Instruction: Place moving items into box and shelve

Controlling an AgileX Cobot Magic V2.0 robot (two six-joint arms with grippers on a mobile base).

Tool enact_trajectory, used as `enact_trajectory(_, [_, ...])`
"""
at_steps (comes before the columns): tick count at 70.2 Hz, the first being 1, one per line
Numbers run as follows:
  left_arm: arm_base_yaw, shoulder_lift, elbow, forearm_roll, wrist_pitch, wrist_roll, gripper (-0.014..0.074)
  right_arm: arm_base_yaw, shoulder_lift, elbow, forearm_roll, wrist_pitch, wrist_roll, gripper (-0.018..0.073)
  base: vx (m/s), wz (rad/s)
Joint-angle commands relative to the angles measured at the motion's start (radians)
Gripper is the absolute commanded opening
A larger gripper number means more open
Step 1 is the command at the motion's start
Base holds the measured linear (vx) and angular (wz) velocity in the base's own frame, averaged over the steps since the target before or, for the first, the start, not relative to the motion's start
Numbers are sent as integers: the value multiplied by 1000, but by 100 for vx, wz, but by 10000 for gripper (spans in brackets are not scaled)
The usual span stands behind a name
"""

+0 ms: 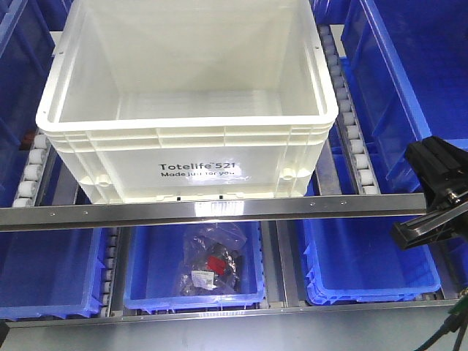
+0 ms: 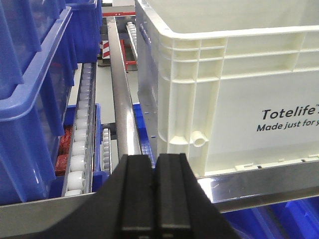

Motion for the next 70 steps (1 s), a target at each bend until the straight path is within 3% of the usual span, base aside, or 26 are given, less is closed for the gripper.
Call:
enact_trajectory(1, [-7, -8, 14, -3, -84, -4, -28, -2, 5, -28, -5, -77, -5, -15, 0, 0])
enact_trajectory(40, [-7, -8, 14, -3, -84, -4, -28, -2, 5, -16, -25, -86, -2, -15, 0, 0])
enact_trajectory(49, [-7, -8, 14, -3, -84, -4, -27, -2, -19, 66, -222, -86, 198, -15, 0, 0])
enact_trajectory(55, [-7, -8, 14, -3, -84, -4, -27, -2, -106, 161, -245, -85, 306, -15, 0, 0])
enact_trajectory(64, [-7, -8, 14, -3, -84, -4, -27, -10, -317, 281, -239, -77, 310, -15, 0, 0])
enact_trajectory(70, [-7, -8, 14, -3, -84, -4, -27, -10, -496, 277, -242, 91, 301, -15, 0, 0])
